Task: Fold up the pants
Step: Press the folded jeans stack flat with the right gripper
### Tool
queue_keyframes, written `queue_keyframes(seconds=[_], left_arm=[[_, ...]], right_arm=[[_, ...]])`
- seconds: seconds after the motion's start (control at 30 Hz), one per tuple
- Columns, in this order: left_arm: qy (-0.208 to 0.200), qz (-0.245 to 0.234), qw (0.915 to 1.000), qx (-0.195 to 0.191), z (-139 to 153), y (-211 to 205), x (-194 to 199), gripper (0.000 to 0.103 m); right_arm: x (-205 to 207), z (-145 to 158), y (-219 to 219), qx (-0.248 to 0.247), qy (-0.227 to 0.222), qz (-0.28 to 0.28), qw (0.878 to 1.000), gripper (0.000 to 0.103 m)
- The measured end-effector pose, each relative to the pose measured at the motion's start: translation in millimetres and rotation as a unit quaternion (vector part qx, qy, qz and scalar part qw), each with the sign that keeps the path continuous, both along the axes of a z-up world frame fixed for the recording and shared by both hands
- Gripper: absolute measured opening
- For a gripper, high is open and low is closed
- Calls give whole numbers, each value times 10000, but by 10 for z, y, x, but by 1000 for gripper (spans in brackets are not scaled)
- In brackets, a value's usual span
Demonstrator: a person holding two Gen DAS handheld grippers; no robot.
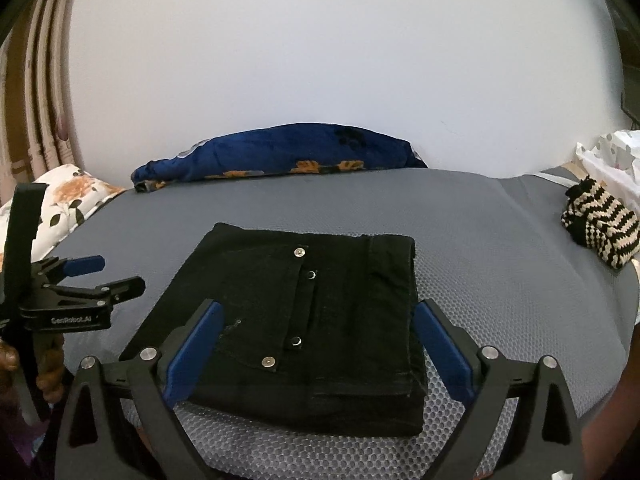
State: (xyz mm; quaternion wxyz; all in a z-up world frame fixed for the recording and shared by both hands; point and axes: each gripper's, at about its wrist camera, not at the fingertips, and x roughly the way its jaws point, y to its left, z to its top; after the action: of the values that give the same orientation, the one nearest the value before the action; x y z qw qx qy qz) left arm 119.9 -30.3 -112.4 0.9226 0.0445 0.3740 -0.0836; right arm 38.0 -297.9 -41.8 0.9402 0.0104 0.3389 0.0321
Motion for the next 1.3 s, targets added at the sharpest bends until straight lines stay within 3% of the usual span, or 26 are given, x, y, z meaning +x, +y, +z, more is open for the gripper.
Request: queue_keyframes(seconds=[0.37,0.67,1.1,1.3], left_arm=[[46,-37,10000,15,-11,-22,12,93],[299,-248,9991,145,-98,-117,201,93],[583,-337,9977,37,-159,-154,582,93],[755,-551,9956,42,-236,-225,658,93]], right_arm=[[38,-52,-85,10,122,-132,9998,99],[107,-153,-417,747,497,-514,9946,99],[242,-264,-495,666,863,-443,9930,99],[398,-308,-581,895,1016,-461,9897,99]])
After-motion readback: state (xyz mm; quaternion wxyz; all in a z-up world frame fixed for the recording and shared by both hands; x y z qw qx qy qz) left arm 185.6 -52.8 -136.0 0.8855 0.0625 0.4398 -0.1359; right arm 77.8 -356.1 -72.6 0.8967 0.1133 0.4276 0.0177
